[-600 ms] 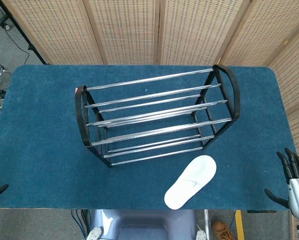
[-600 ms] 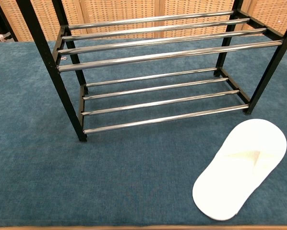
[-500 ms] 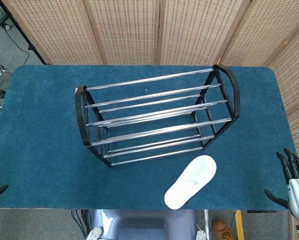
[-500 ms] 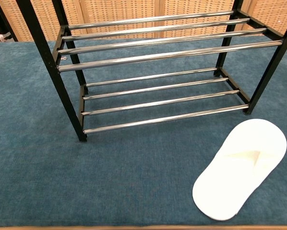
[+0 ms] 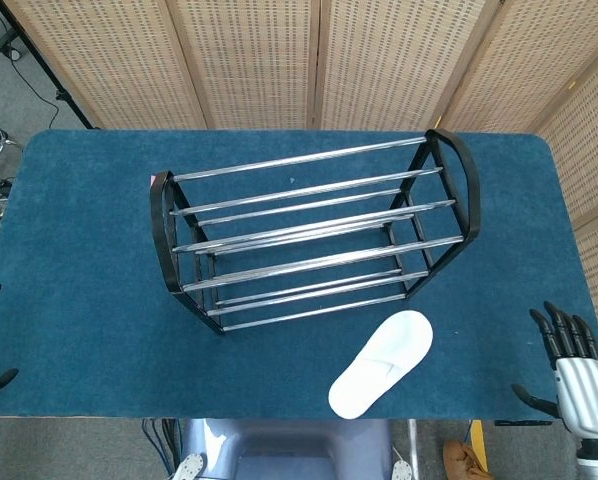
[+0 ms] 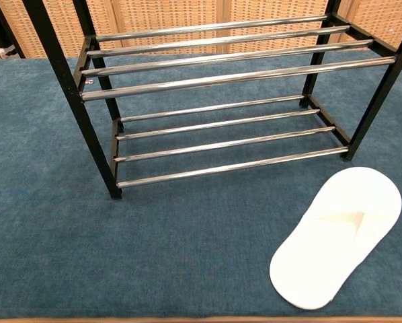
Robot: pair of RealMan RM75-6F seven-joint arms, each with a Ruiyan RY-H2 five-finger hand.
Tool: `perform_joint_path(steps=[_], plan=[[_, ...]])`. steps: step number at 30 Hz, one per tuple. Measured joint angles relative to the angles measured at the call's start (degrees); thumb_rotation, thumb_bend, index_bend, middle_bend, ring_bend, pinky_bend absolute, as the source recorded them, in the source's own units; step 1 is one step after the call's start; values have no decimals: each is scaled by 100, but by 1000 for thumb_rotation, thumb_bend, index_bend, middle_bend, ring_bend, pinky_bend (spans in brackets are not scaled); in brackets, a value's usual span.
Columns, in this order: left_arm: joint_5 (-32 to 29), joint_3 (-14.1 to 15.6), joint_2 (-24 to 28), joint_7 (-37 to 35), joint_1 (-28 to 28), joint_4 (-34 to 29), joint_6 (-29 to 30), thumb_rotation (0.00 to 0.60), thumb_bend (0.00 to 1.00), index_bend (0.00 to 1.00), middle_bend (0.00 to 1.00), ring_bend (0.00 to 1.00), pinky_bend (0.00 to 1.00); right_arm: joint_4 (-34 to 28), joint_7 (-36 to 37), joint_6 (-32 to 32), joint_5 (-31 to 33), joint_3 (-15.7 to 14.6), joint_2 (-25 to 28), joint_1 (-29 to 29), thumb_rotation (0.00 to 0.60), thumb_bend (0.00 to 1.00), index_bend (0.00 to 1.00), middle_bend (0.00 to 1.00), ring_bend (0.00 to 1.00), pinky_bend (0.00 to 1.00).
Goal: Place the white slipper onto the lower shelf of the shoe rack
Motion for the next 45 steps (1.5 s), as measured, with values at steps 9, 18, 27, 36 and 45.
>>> perform_joint_path(steps=[9,18,27,36,45], plan=[[-151,-43,-38,130,-49,-20,-99,600,82,0,0,0,0,155,-135,-630,-42,-71,-322,351,600,0,0,0,0,0],[-231,-50,-153,470,-88,-80,-187,600,82,0,0,0,0,279,-117,-1212,-140,-131,-623,724,600,0,57,35,0,0],[-368,-80,-247,677,-135,-101,-274,600,82,0,0,0,0,395,-417,-1804,-14,-74,-1049,1141,600,0,180,127,0,0],[-451,-103,-301,790,-172,-97,-335,600,82,0,0,0,0,482,-505,-2214,22,-6,-1274,1524,600,0,256,195,45,0],[-532,-111,-370,941,-215,-103,-416,600,82,0,0,0,0,311,-422,-2464,33,-19,-1309,1764,600,0,272,205,56,0]])
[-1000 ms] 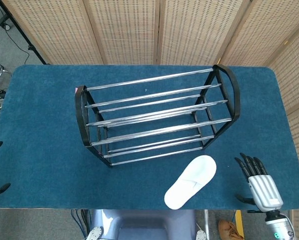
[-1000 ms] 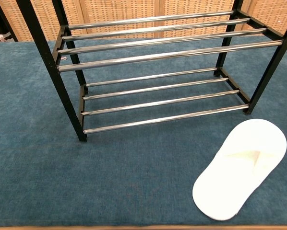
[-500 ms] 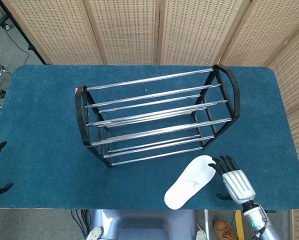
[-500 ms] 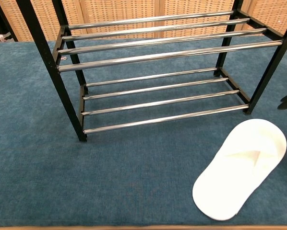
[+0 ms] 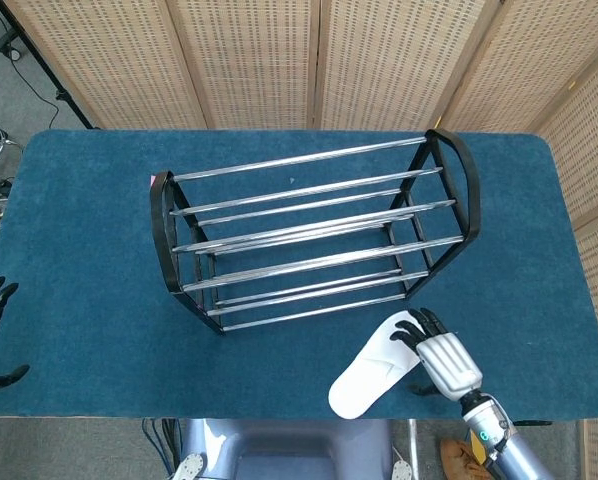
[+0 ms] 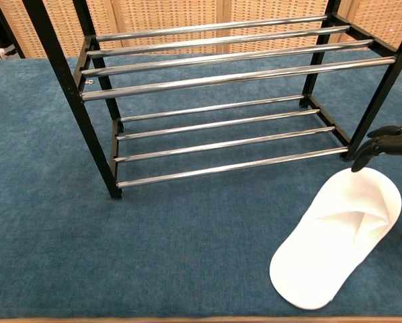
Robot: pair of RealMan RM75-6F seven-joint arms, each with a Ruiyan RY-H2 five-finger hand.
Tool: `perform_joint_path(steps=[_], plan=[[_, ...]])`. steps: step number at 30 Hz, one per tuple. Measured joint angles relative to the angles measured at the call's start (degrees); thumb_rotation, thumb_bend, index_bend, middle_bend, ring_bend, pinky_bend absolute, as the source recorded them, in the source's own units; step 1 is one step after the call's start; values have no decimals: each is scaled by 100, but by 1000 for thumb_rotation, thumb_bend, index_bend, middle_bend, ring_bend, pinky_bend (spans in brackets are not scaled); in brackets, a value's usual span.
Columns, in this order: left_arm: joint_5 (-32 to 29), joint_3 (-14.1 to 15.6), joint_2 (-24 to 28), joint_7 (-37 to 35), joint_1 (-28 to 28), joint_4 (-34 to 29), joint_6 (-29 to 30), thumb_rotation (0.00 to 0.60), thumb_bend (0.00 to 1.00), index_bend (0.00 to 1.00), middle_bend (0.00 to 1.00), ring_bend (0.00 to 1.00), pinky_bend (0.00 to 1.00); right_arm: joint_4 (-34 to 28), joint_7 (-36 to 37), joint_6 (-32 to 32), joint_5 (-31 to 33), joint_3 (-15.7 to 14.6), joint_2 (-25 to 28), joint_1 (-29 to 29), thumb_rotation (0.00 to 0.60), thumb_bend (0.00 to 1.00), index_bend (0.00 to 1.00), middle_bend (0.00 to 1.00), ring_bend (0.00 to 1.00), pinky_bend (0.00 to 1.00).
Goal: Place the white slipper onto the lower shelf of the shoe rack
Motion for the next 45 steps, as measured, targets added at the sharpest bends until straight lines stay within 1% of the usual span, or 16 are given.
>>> perform_joint_path(steps=[7,14,20,31,37,41,45], plan=[[-47,-7,-13,24,-16,-14,-29,600,82,0,0,0,0,-70,-216,-187,131,53,-87,165,600,0,272,206,60,0],[-75,-15,1,-10,-21,-10,-36,600,82,0,0,0,0,-33,-494,-421,476,195,-261,368,600,0,274,206,70,2],[-86,-9,-4,2,-31,-12,-62,600,82,0,0,0,0,-55,-726,-511,682,274,-441,493,600,0,281,211,86,63],[-125,-11,-17,14,-47,-14,-93,600,82,0,0,0,0,50,-1091,-491,1092,349,-775,603,600,0,302,229,110,109],[-133,-8,-26,33,-46,-21,-87,600,83,0,0,0,0,124,-1262,-467,1259,368,-858,650,600,0,317,242,126,172],[-130,-10,-24,29,-45,-22,-78,600,82,0,0,0,0,182,-1404,-401,1306,339,-876,655,600,32,332,255,160,216],[-120,-3,-27,31,-49,-21,-90,600,82,0,0,0,0,235,-1556,-257,1248,270,-872,625,600,65,355,278,232,316]])
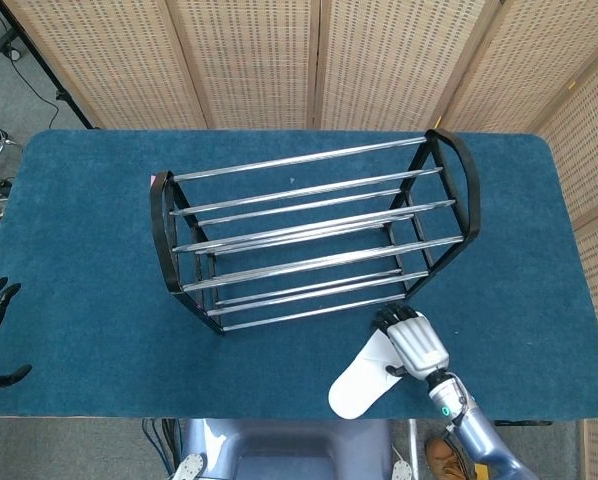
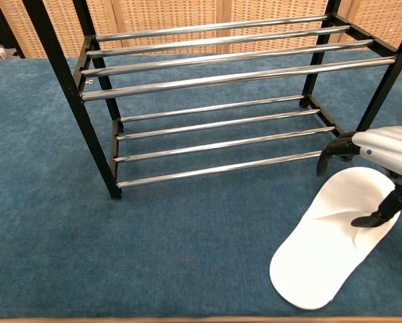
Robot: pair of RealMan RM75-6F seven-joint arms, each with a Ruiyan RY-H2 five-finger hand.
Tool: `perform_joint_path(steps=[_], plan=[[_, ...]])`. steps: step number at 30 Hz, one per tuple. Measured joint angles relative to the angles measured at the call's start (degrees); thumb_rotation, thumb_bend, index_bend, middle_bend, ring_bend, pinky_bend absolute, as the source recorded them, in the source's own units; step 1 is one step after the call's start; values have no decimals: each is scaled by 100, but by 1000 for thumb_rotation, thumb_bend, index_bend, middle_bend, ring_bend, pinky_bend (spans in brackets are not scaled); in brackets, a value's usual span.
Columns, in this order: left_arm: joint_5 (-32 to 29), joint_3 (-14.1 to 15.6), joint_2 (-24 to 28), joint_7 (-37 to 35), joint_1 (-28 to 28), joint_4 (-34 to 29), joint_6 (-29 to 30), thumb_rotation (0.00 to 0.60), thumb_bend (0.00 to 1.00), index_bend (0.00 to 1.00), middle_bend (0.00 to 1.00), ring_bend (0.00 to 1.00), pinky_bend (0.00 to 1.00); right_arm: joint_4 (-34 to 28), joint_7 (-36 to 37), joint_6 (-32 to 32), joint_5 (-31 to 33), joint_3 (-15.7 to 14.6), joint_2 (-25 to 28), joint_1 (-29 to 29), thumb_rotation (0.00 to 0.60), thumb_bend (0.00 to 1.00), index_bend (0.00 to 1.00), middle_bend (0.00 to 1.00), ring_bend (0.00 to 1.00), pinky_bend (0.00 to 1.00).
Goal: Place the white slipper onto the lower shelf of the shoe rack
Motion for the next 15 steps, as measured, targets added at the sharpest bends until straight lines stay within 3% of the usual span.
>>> perform_joint_path(steps=[3,15], plan=[[13,4,-1,5,2,-4,8,600,83,0,0,0,0,56,-85,131,-64,-62,-9,-41,600,74,364,289,269,372],[14,13,12,-17,2,-16,0,600,82,0,0,0,0,276,-339,322,-66,-177,-74,-122,600,126,356,290,280,397]])
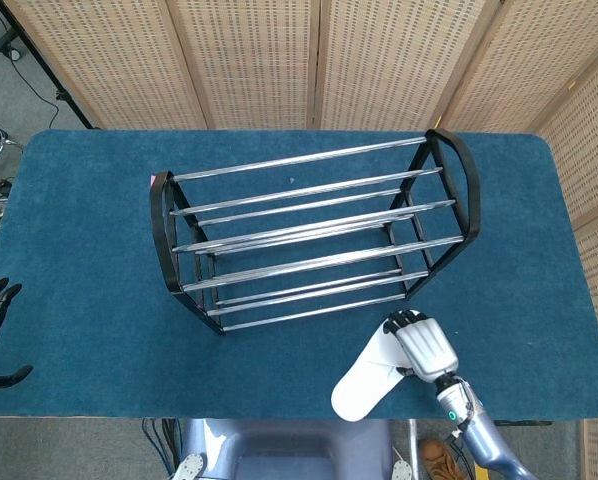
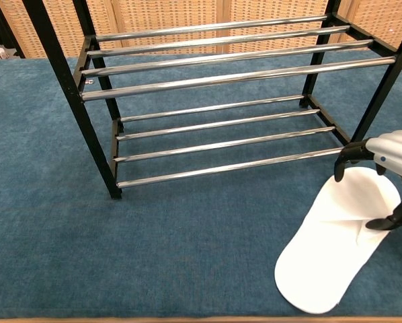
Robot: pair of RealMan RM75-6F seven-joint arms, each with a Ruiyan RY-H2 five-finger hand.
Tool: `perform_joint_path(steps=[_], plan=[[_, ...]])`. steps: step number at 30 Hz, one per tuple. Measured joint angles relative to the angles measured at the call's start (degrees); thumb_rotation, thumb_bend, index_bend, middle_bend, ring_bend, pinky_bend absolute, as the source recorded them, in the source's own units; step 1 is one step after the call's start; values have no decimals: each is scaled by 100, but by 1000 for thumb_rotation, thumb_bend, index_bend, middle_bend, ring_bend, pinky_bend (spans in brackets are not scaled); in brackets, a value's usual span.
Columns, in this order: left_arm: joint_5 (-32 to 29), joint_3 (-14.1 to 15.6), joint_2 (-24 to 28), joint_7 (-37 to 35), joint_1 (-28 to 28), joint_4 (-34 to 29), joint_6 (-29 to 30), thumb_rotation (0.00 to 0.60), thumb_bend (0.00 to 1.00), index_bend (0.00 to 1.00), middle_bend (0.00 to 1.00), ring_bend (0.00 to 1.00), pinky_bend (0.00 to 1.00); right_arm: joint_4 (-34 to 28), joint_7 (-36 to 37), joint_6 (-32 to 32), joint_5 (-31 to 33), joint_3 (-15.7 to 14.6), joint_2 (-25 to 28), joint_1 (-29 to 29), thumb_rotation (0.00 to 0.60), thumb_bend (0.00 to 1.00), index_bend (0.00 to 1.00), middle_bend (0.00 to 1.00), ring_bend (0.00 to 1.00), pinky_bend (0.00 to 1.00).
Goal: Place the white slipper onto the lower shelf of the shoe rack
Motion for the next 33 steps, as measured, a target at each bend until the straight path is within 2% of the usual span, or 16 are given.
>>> perform_joint_path(steps=[10,14,19,27,33], plan=[[23,11,17,-41,7,-11,9,600,82,0,0,0,0,25,-350,277,-4,-35,-39,-89,600,174,373,301,322,455],[22,9,20,-48,0,-13,-2,600,83,0,0,0,0,106,-429,458,-81,-43,-88,-141,600,292,409,339,368,536],[28,17,14,-32,-12,-16,-29,600,82,0,0,0,0,173,-268,493,-166,-58,-96,-154,600,408,450,383,414,562],[27,19,23,-51,-13,-19,-32,600,82,0,0,0,0,200,-114,396,-265,-149,-60,-130,600,532,554,482,511,645],[35,18,25,-63,-19,-16,-34,600,82,0,0,0,0,224,-110,382,-322,-193,-44,-129,600,546,601,519,548,689]])
